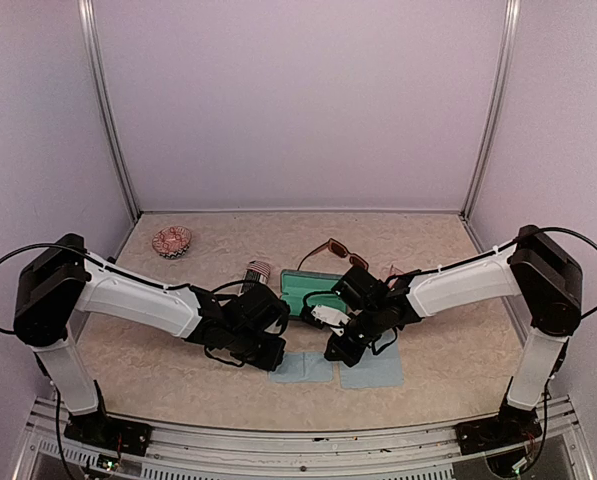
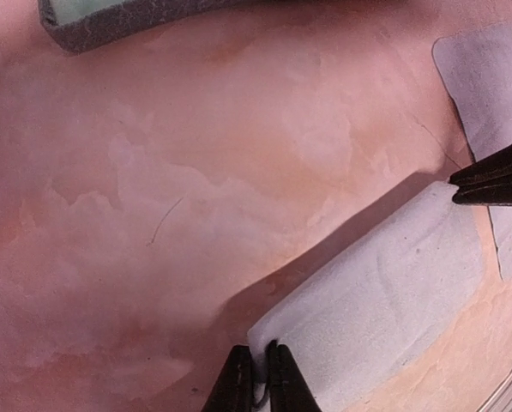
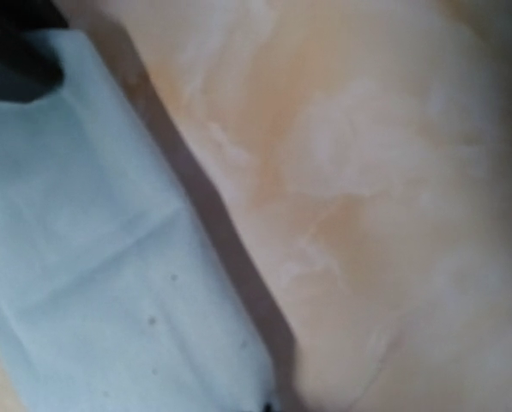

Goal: Organize the sunglasses
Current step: Pick up the folded cleaning cloth from the center of the board, then place the folded cleaning cloth in the sunglasses case.

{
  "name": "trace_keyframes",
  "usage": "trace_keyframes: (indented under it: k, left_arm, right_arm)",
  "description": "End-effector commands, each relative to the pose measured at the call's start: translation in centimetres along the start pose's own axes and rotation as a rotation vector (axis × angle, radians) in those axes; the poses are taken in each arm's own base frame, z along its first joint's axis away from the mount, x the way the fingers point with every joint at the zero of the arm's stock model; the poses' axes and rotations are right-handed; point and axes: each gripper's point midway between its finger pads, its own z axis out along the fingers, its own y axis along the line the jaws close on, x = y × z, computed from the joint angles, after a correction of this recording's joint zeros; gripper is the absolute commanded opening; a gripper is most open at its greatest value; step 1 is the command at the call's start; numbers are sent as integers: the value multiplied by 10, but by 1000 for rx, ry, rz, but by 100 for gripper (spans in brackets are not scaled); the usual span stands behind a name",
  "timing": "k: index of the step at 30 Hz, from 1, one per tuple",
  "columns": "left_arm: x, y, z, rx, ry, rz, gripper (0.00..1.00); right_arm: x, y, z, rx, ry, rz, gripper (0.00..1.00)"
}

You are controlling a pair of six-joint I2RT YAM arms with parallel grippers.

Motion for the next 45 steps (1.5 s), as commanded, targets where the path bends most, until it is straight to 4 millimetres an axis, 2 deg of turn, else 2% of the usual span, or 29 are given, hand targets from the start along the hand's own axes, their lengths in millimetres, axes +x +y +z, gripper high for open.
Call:
trace_keyframes:
  k: [1,4,16,25,30,38,45]
  left_arm:
    - [11,-3,7,1,37,7,5]
    - [9,-2,5,-8,28,2,0]
    - [-11,-11,-12,20,-41,-36,0]
    - [-25,-19,-18,44,-78,-22,0]
    - [-39,-18,-23,52,-100,-15,0]
    - [-66,-16,-31,62,-125,-12,0]
    - [-88,-3,-36,46,-146,-43,0]
  right_arm:
    - [13,0,1,-7,31,17,0]
    - [10,-1,-1,-6,22,17,0]
    - [-9,8,-7,-50,-55,40,0]
    - [-27,1,-17,-2,-104,40,0]
    - [-36,-3,-22,27,-118,39,0]
    - [-46,-20,-31,93,-153,67,0]
    - [-62,-47,-50,161,-203,107,0]
